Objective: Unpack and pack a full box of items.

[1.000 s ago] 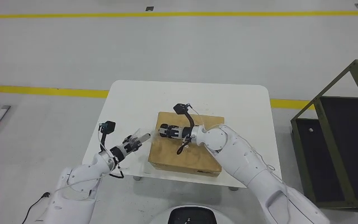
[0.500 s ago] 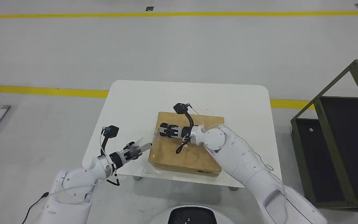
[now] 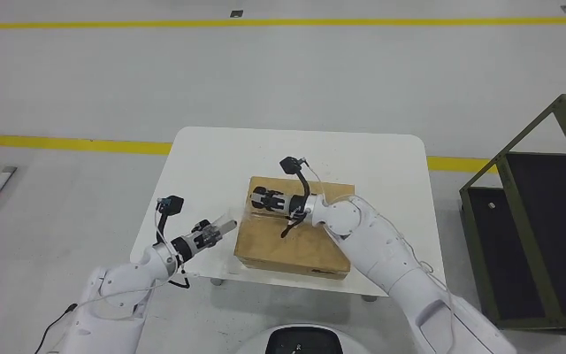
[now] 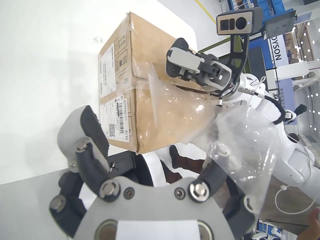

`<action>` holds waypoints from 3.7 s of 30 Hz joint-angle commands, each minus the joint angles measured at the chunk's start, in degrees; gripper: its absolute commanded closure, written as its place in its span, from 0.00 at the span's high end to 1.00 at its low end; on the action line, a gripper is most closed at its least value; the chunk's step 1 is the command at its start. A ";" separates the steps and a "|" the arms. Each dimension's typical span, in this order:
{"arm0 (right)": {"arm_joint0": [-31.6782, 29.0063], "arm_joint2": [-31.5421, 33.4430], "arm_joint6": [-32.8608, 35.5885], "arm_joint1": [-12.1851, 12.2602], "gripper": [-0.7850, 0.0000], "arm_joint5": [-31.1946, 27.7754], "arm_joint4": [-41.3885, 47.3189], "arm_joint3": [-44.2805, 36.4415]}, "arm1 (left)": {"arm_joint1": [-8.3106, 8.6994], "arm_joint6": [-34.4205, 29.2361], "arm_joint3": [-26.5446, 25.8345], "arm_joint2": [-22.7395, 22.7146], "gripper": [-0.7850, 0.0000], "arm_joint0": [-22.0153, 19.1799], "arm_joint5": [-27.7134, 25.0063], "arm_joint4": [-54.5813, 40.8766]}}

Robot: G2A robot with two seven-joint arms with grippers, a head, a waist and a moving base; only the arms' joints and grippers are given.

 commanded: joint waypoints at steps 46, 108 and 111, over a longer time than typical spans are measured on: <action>4.62 -3.84 0.73 -7.43 0.00 2.00 0.65 12.43 | 1.64 4.47 -0.01 -1.91 1.00 -3.21 6.48 -11.45; 3.90 1.79 -0.07 -8.21 0.00 -2.35 -3.05 12.32 | 5.79 35.68 -6.48 12.64 1.00 11.14 11.81 99.75; 3.74 2.40 -0.21 -7.88 0.00 -2.28 -3.42 11.88 | 5.79 35.68 -6.48 12.64 1.00 11.14 11.81 99.75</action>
